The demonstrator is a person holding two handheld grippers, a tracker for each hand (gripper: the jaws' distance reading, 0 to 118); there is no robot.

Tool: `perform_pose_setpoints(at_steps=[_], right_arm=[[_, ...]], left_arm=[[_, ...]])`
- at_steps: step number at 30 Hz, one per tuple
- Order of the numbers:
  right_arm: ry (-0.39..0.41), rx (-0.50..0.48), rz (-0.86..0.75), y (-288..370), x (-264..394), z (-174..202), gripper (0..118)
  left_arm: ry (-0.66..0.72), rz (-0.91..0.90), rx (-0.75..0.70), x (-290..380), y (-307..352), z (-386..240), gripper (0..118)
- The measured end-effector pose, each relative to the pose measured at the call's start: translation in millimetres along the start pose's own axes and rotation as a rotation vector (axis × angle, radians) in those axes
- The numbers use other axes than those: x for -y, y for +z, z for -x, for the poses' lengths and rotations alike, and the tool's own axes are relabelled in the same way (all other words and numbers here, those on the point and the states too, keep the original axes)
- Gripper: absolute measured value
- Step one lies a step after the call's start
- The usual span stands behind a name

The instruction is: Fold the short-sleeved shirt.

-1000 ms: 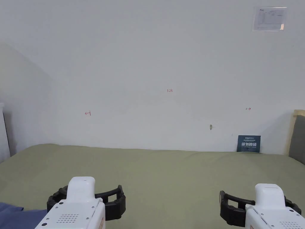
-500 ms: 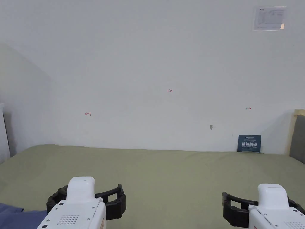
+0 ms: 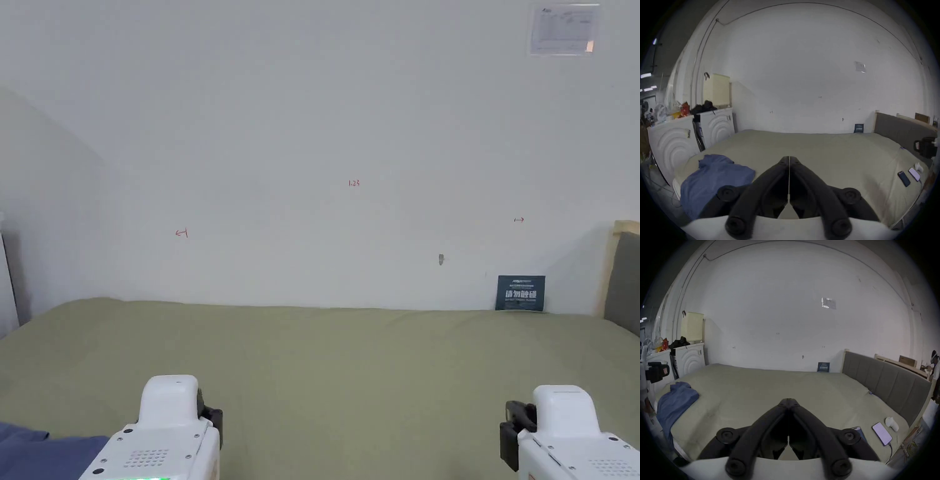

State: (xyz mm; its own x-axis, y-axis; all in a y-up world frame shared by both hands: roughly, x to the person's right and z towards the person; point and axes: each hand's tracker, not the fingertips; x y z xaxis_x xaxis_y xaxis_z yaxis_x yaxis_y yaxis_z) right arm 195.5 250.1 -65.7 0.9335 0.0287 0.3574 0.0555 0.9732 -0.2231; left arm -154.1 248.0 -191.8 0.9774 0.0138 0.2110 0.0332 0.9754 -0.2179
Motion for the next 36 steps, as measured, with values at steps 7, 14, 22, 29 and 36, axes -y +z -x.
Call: perform_pose_setpoints(at_steps=[7,14,22,29,36], right_arm=[[0.009,-0.049,0.022,-8.3,-10.4,31.2,0],[0.039,-0.255,-0.039,-20.0,-35.7,120.3,0],[0.036,-0.55,-0.058,-19.1,-41.9,235.6,0],[0.081,-0.688,-0.055,-13.7,-34.1,293.7,0],[0.109,-0.697,-0.075,-28.1,-34.8,320.9,0]], left_arm=[[-0.004,-0.013,-0.067,-7.9,8.7,29.5,1],[0.019,-0.032,-0.224,-19.8,49.9,101.7,1],[0.057,-0.006,-0.466,-14.7,124.9,189.5,1],[0.073,0.03,-0.539,-3.1,153.6,224.5,1],[0.055,0.145,-0.483,-12.0,101.7,248.0,1]])
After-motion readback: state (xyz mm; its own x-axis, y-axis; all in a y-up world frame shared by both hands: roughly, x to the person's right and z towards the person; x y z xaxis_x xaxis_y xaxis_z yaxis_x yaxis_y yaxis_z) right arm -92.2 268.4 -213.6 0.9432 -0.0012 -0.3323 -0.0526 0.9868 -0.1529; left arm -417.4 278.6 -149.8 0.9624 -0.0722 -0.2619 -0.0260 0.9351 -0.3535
